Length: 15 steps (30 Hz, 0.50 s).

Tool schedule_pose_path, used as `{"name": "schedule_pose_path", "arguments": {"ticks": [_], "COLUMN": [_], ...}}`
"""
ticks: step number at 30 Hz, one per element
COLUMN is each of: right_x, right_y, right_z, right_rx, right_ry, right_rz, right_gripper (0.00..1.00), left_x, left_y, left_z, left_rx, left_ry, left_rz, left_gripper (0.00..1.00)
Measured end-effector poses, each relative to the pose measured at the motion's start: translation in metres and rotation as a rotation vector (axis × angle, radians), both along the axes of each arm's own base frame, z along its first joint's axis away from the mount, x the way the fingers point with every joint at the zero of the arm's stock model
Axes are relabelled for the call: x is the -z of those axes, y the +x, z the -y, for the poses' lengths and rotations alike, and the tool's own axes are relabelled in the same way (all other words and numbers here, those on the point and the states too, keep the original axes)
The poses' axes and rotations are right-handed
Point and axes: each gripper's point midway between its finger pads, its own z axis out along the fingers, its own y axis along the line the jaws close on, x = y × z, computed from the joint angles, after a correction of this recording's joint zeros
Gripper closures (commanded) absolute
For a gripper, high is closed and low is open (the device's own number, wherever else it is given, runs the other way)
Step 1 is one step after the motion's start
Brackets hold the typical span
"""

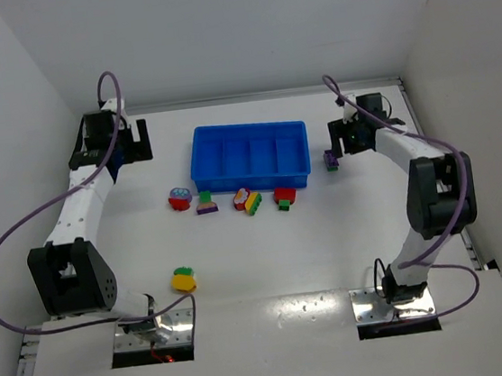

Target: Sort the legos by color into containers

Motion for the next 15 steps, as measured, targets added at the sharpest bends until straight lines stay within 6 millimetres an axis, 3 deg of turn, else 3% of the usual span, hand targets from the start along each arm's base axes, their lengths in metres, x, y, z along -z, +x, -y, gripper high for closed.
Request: {"name": "schedule_pose_path", "arguments": {"ticks": [10,15], "right_x": [0.031,0.043], "right_y": [-0.006,-0.002], "right_z": [-0.034,-0.042], "right_rx": [-0.074,-0.082], "right_ry": [-0.022,-0.046], "right_rz": [-0.074,-0.095], "right_gripper": [0.31,0.32], "left_x": [-0.001,0.004], "left_y": [0.001,0.002], "left_z": [-0.009,-0.011], "left_rx": [-0.041,-0.052], "left_ry": [0.029,0.037], "left_rz": [0.005,-0.008], "left_gripper": [0.00,0.00]}}
